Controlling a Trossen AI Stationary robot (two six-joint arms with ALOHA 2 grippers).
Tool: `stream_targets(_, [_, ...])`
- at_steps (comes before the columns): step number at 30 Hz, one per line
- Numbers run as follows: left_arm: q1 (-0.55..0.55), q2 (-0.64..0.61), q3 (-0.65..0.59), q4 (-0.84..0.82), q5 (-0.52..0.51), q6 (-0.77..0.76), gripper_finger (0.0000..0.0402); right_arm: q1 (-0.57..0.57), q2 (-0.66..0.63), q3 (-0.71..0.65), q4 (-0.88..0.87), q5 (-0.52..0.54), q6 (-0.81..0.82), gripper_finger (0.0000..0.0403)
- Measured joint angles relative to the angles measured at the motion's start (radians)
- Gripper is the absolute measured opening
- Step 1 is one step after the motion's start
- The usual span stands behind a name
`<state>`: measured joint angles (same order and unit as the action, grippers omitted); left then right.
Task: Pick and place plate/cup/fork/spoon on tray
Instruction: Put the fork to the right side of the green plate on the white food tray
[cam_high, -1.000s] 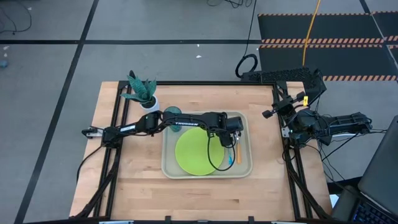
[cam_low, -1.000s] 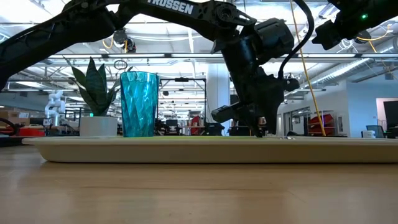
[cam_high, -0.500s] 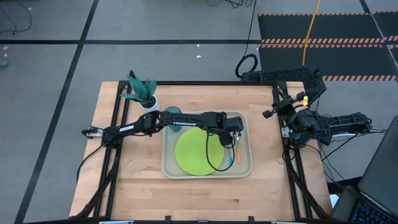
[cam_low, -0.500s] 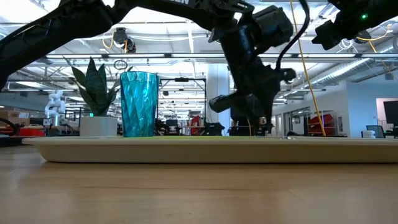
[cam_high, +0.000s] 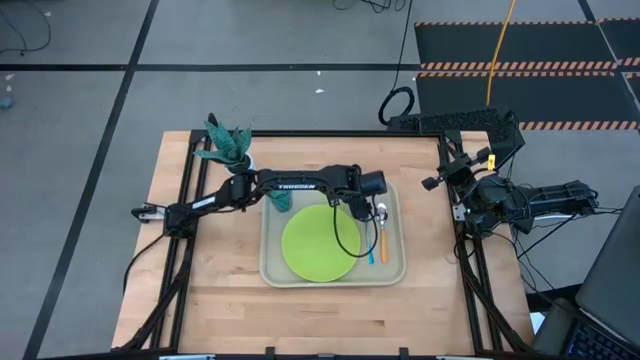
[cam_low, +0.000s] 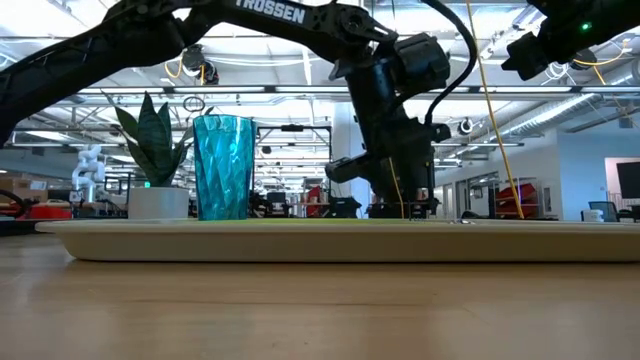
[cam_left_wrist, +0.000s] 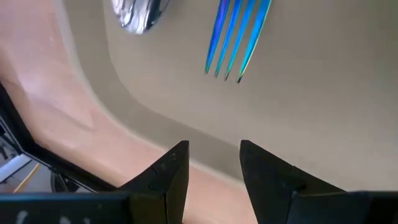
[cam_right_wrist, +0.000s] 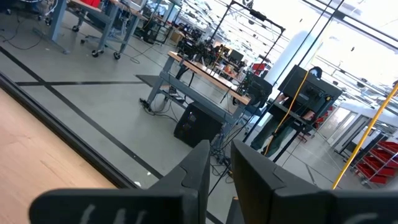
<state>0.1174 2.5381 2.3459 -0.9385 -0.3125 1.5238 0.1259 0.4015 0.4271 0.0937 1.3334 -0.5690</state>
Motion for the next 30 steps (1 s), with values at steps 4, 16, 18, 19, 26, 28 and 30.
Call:
stream_targets(4, [-0.001, 0.000, 0.000, 0.002, 0.029, -0.008, 0.0147, 0.000, 0.000, 0.000, 0.000, 0.000, 0.000, 0.0057])
stream_targets(16, [-0.024, 0.009, 0.000, 0.020, 0.060, -0.010, 0.0147, 0.000, 0.000, 0.000, 0.000, 0.000, 0.000, 0.0057])
stream_targets(18, [-0.023, 0.010, 0.000, 0.022, 0.060, -0.010, 0.0147, 0.000, 0.000, 0.000, 0.000, 0.000, 0.000, 0.0057])
stream_targets(19, [-0.023, 0.010, 0.000, 0.024, 0.060, -0.010, 0.0147, 0.000, 0.000, 0.000, 0.000, 0.000, 0.000, 0.0057])
stream_targets(26, [-0.022, 0.020, 0.000, 0.032, 0.060, -0.007, 0.0147, 0.000, 0.000, 0.000, 0.000, 0.000, 0.000, 0.0057])
stream_targets(28, [-0.022, 0.023, 0.000, 0.025, 0.060, -0.014, 0.0147, 0.000, 0.000, 0.000, 0.000, 0.000, 0.000, 0.0057])
stream_targets(30, [-0.022, 0.023, 0.000, 0.028, 0.060, -0.014, 0.0147, 0.000, 0.000, 0.000, 0.000, 0.000, 0.000, 0.0057])
